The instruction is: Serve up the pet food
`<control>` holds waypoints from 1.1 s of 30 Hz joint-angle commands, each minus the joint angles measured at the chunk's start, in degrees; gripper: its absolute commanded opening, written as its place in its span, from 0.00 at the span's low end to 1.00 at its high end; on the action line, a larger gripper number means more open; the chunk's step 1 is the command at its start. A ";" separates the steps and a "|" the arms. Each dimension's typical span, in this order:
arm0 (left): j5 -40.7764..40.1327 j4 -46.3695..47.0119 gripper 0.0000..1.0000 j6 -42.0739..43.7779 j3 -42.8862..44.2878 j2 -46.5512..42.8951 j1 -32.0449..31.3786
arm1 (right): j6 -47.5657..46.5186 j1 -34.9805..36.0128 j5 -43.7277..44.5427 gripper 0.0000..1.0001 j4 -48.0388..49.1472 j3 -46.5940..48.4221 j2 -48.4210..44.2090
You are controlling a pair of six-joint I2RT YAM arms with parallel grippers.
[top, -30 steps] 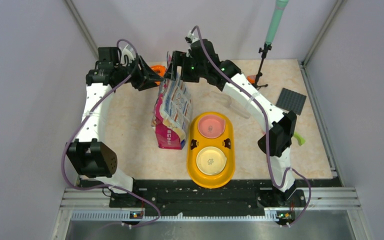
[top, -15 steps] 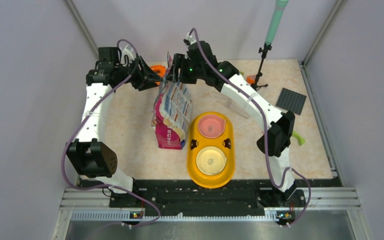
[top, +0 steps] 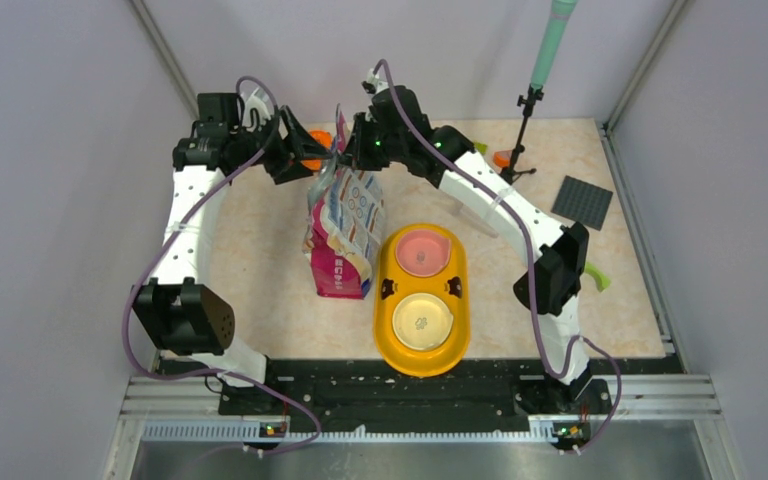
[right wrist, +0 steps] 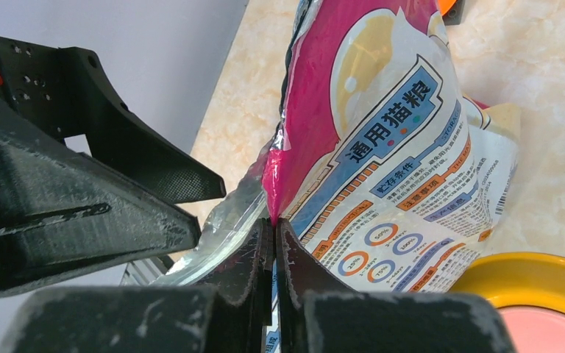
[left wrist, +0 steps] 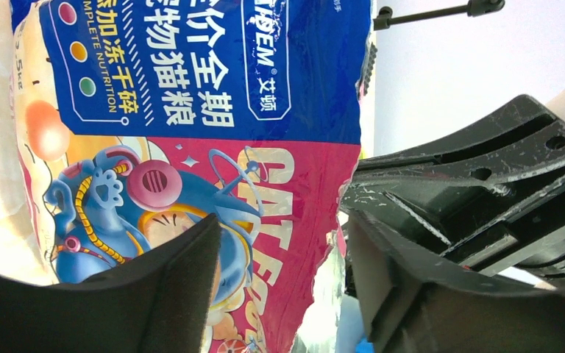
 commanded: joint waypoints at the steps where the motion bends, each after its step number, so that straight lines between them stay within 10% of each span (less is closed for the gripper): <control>1: -0.85 -0.90 0.77 3.80 4.02 -0.20 -3.01 | -1.41 -0.32 2.73 0.00 -0.49 -0.96 -2.79; 17: -16.27 -7.41 0.40 8.34 7.29 2.95 -8.01 | -2.38 -0.49 6.72 0.00 -0.39 -7.77 -8.06; 23: -18.11 -8.90 0.00 9.01 7.33 3.30 -8.03 | -2.01 -1.09 7.85 0.00 0.40 -11.00 -10.45; 33: -36.88 -0.51 0.00 5.87 5.77 -8.22 -7.26 | -2.19 -1.64 13.56 0.00 2.90 -17.41 -17.77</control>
